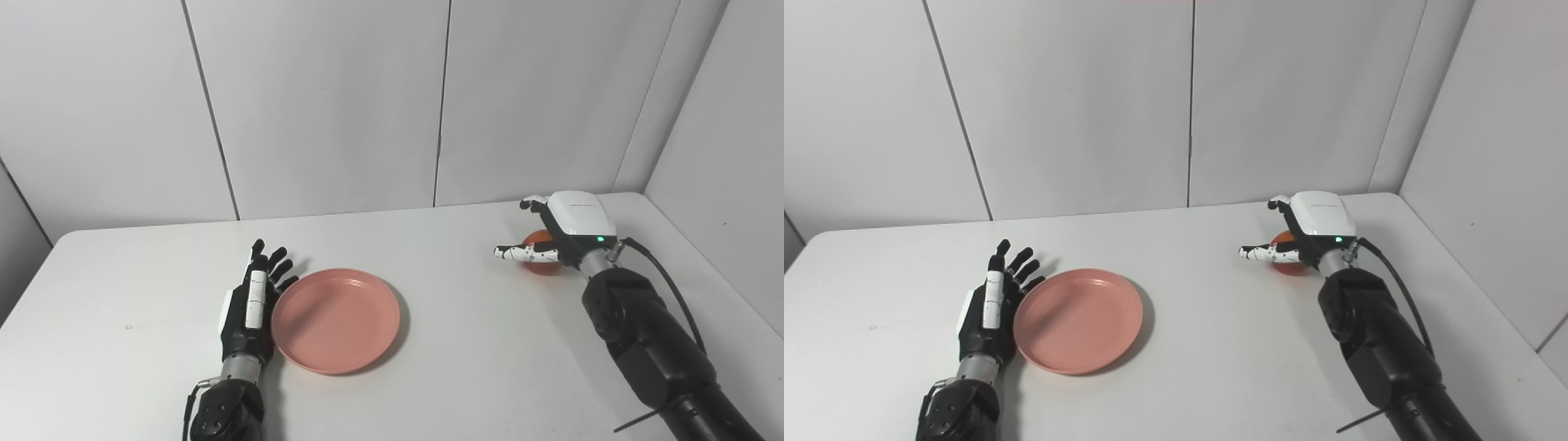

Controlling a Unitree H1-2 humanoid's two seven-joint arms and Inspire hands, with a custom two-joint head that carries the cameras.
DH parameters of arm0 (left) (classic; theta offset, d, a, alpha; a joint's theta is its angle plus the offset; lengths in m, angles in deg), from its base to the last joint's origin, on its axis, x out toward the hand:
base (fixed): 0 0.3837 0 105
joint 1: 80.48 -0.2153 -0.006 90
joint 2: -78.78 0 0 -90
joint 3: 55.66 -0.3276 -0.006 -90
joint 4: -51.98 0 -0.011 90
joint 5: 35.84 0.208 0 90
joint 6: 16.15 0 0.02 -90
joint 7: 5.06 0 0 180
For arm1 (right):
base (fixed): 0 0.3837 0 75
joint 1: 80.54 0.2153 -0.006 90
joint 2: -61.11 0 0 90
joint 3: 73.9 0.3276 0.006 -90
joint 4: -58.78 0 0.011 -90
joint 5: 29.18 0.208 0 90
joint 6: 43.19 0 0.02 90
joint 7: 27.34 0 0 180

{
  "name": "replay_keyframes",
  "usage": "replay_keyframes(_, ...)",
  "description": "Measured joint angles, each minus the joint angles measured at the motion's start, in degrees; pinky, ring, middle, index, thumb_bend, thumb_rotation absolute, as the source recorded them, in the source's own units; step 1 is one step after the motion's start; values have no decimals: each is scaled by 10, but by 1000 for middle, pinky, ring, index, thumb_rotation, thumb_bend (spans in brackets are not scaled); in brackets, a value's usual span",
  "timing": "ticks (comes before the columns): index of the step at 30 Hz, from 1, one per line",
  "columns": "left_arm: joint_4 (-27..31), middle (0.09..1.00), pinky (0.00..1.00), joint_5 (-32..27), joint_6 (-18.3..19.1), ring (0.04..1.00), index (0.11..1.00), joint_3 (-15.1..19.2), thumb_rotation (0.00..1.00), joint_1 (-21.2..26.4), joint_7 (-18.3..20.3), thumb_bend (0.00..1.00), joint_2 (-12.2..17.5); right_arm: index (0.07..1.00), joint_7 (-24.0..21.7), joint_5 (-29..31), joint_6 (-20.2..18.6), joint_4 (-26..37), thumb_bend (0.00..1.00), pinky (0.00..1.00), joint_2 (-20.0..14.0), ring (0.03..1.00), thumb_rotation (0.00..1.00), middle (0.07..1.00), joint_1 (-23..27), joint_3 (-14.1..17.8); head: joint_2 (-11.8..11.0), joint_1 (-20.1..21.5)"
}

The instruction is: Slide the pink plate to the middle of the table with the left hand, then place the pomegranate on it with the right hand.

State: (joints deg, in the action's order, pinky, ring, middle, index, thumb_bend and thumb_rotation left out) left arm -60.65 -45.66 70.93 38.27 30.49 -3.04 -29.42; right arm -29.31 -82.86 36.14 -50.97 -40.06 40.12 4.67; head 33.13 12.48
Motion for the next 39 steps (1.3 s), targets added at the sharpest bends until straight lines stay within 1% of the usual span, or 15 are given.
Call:
replay_keyframes(8,13,898,821,0,4,887,1000,-1,876,-8,0,1000,-2,751,4,1,-1,-43,896,615,0,691,785,749,6,-11,3,-6)
replay_keyframes(14,17,899,834,0,6,888,1000,0,878,-10,0,1000,-3,756,9,18,-1,-64,894,651,0,702,772,758,6,-12,5,-9)
replay_keyframes(19,21,899,838,0,11,890,1000,0,873,-12,0,1000,-4,765,12,44,-1,-79,884,614,0,724,728,770,7,-10,8,-14)
replay_keyframes(21,23,900,838,0,13,890,1000,0,872,-13,0,1000,-5,755,13,54,-1,-82,875,579,0,703,704,769,7,-9,9,-16)
replay_keyframes(22,26,899,830,0,14,889,1000,0,876,-14,-1,1000,-6,733,19,57,-1,-87,860,515,1,644,653,735,7,-8,9,-16)
replay_keyframes(23,28,899,827,0,16,888,1000,0,877,-15,-1,1000,-7,726,28,60,-1,-94,855,493,1,624,635,723,7,-8,11,-18)
replay_keyframes(25,33,900,831,0,20,890,1000,0,877,-18,-1,1000,-9,685,50,65,-1,-106,830,407,3,518,539,649,7,-8,11,-18)
replay_keyframes(26,35,903,828,0,21,891,1000,0,881,-19,-1,1000,-10,655,63,67,-1,-114,819,379,5,476,478,602,8,-8,11,-18)
replay_keyframes(27,36,903,827,1,22,891,1000,0,882,-20,-1,1000,-10,652,77,71,-1,-119,818,376,8,472,472,597,8,-8,11,-18)
replay_keyframes(28,36,904,833,2,22,892,1000,0,878,-20,-1,1000,-10,613,85,74,0,-121,814,314,9,396,421,514,8,-8,11,-18)
replay_keyframes(31,36,905,845,1,22,891,1000,0,874,-20,-1,1000,-10,553,118,89,6,-137,803,236,15,300,340,400,8,-9,11,-18)
replay_keyframes(32,36,901,835,1,22,889,1000,0,875,-20,-1,1000,-10,507,127,94,12,-140,794,198,15,252,284,343,8,-9,11,-18)
replay_keyframes(33,36,900,831,1,22,888,1000,1,875,-20,-1,1000,-10,492,132,100,17,-142,739,185,15,236,247,323,8,-10,11,-18)
replay_keyframes(34,36,899,826,1,22,888,1000,1,873,-20,-1,1000,-10,484,140,107,27,-145,594,173,15,224,185,306,8,-10,11,-18)
replay_keyframes(39,36,899,823,1,22,886,1000,1,876,-20,-1,1000,-10,482,154,127,51,-153,512,151,15,198,155,282,15,-19,14,-17)
